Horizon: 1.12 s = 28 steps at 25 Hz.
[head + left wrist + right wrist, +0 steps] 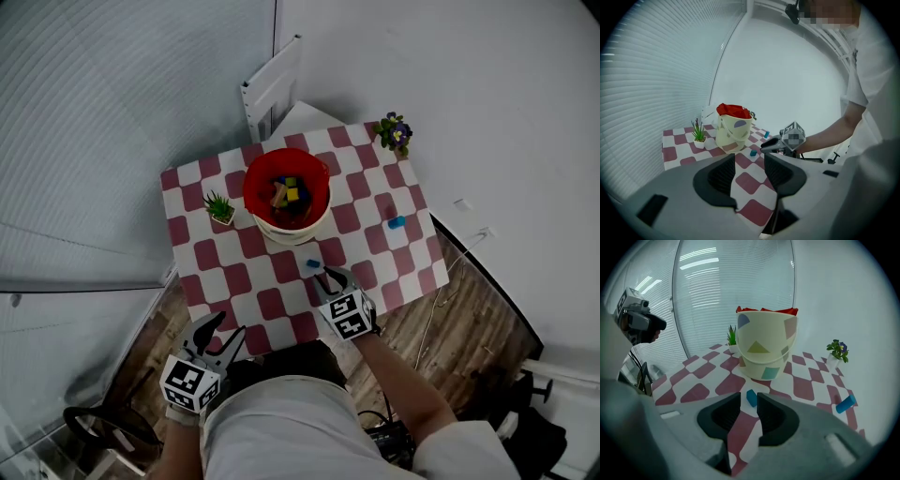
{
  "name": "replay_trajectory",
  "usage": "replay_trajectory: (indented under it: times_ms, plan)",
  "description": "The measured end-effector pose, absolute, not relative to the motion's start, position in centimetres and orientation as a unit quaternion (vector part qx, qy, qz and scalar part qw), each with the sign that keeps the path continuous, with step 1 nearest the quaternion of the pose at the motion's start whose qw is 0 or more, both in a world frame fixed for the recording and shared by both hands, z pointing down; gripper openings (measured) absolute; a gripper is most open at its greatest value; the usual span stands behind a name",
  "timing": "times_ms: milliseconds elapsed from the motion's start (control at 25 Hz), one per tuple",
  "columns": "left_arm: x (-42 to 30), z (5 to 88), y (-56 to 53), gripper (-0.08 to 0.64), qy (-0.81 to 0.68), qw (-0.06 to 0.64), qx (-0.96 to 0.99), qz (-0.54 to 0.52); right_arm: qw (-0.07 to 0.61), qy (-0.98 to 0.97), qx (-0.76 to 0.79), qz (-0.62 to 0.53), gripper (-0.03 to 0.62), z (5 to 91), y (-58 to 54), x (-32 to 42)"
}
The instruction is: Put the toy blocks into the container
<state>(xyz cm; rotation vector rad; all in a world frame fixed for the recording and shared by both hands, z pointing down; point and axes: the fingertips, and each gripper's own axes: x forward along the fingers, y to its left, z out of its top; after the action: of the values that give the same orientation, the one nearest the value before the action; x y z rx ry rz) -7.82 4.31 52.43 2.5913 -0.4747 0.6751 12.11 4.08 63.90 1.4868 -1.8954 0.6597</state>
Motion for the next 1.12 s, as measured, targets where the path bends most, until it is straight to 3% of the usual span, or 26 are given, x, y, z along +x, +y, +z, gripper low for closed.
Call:
replay_trajectory:
  times_ms: [1120]
  plan:
    - [-4.9,53.4,2.9,0.181,-0.247,0.234,0.909,0.240,0.367,-0.759,0.472,0.256,0.083,69.4,1.7,12.7]
